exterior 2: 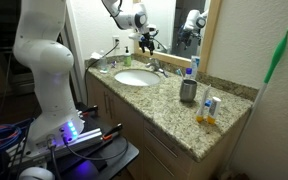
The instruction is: Open the tap
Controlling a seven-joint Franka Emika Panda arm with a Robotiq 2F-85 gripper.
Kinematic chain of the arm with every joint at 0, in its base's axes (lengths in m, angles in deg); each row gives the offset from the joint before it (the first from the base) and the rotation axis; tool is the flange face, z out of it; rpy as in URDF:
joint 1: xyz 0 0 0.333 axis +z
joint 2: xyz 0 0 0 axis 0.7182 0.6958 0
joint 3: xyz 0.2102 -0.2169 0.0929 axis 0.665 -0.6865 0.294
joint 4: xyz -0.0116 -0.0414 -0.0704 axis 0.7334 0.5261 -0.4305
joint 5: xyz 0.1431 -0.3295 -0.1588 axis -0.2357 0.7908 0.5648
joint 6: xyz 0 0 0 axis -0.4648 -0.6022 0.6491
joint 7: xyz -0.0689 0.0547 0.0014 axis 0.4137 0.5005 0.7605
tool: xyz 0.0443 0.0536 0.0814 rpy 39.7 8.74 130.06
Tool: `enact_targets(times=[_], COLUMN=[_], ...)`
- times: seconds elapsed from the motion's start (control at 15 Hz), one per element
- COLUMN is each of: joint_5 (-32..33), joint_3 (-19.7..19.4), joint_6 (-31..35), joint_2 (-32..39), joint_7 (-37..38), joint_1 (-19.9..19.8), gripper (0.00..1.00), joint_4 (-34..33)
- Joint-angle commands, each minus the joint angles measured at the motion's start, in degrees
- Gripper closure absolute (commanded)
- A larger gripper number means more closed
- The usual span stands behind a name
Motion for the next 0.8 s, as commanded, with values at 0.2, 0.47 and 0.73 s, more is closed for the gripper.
enact_targets(times=[0.2,0.47,0.73], joint_5=[-0.3,-1.0,-1.2], joint_3=[-0.6,-0.8,-1.9], joint_6=[-0.2,3.0,10.6], joint_2=[0.8,5.1,10.2], joint_7=[0.0,0.8,2.2], joint_1=[0.6,0.6,1.9], gripper=[0.0,0.0,0.0], joint_4=[-1.1,-2.9,-4.9])
